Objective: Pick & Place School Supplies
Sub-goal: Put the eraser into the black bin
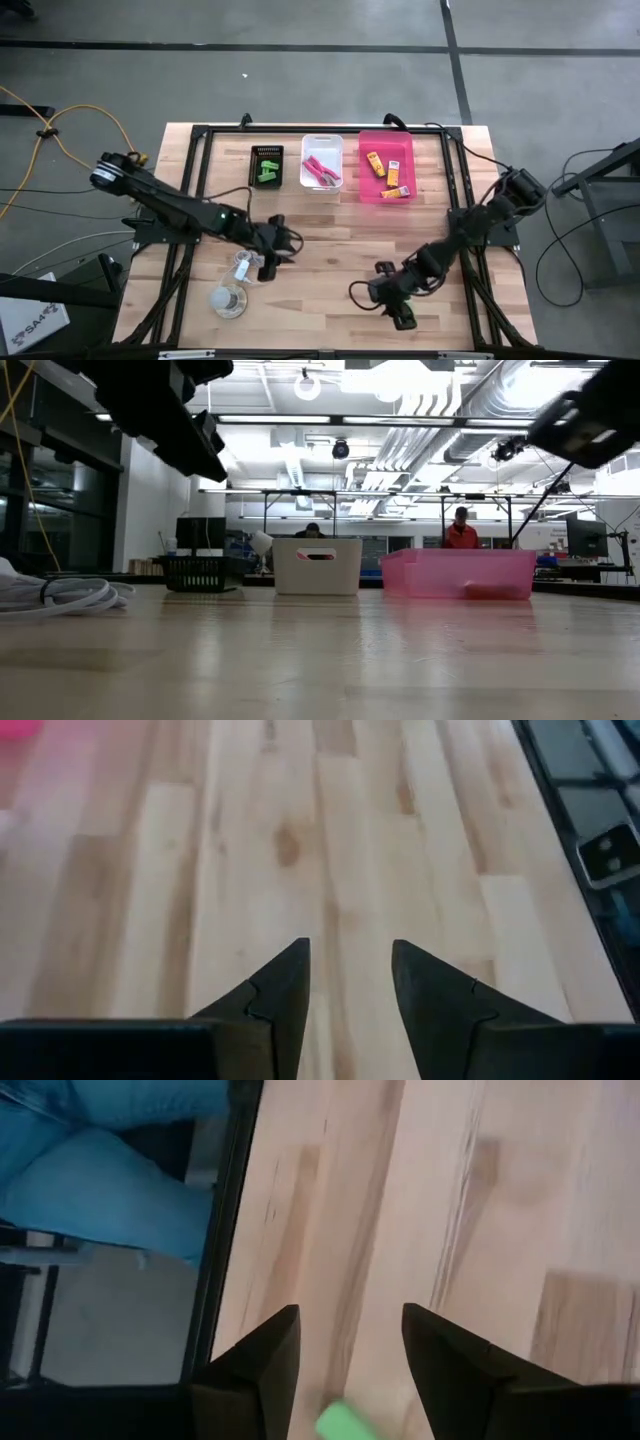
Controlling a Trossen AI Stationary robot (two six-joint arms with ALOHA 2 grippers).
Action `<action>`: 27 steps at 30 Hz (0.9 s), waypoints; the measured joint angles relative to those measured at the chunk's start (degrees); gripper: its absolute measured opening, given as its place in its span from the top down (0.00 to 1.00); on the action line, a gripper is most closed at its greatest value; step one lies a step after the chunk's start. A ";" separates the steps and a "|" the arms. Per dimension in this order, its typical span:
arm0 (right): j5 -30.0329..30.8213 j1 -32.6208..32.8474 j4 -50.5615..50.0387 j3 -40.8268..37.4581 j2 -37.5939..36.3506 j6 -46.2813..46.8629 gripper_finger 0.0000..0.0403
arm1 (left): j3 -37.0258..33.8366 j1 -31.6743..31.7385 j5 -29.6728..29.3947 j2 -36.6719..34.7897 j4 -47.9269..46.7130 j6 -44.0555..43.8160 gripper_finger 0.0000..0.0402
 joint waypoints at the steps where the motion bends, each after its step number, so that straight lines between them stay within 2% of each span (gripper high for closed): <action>1: -0.02 0.53 -0.95 0.00 -0.11 0.92 0.59 | 0.00 -0.56 -0.02 0.76 0.42 -0.02 0.65; 7: 0.17 4.57 -6.55 0.00 -0.22 4.07 0.59 | 0.01 -2.79 0.06 6.26 9.07 0.00 0.65; 12: 0.46 7.57 -11.45 0.00 -0.22 2.73 0.59 | -0.01 -3.17 0.15 9.67 11.96 -0.05 0.65; 23: 10.22 12.74 -14.25 0.00 -0.14 -17.51 0.59 | -0.03 -2.82 0.15 12.14 18.00 -5.20 0.65; 27: 11.27 13.45 -14.54 -0.98 -0.14 -22.10 0.59 | -0.04 -2.82 0.11 12.21 20.48 -5.35 0.65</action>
